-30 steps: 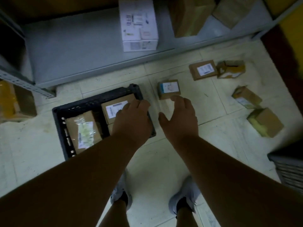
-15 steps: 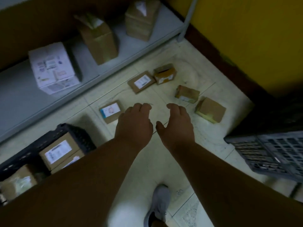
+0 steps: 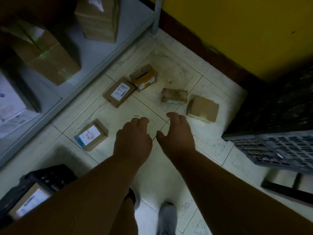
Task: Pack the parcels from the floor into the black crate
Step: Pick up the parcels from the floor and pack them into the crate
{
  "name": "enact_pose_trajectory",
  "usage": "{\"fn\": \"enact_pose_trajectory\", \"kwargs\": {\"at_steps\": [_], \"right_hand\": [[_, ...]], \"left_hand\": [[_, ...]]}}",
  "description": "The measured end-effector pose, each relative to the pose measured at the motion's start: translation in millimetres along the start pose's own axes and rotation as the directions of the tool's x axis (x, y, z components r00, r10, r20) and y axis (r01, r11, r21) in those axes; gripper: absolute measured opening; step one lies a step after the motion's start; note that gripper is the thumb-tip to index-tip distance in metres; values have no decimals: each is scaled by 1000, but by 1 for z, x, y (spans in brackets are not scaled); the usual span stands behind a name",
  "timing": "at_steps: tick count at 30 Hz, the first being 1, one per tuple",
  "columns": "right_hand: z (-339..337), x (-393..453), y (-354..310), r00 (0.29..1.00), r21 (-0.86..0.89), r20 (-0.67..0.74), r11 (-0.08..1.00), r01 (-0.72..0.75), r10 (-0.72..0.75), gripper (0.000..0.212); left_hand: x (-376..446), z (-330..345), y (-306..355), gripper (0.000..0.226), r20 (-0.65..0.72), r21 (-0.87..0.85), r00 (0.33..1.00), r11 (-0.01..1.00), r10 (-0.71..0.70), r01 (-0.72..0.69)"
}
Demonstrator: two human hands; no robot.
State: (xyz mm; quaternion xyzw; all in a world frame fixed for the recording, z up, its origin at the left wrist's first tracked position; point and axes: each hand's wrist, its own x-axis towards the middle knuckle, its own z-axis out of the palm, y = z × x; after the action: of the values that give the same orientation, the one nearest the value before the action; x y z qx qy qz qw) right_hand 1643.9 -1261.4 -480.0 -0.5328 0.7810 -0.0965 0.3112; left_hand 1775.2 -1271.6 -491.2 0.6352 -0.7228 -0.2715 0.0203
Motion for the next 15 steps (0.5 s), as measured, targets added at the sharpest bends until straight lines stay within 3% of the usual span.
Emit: {"fn": "enact_pose_trajectory", "kwargs": {"at_steps": [8, 15], "right_hand": [[36, 76, -37, 999, -15, 36, 1000, -10, 10, 67], [74, 168, 13, 985, -152, 171, 988, 26, 0, 65]], "left_hand": [[92, -18, -39, 55, 27, 42, 1000, 999, 1, -3], [149, 53, -55, 57, 70, 4, 996, 999, -47, 47]]}}
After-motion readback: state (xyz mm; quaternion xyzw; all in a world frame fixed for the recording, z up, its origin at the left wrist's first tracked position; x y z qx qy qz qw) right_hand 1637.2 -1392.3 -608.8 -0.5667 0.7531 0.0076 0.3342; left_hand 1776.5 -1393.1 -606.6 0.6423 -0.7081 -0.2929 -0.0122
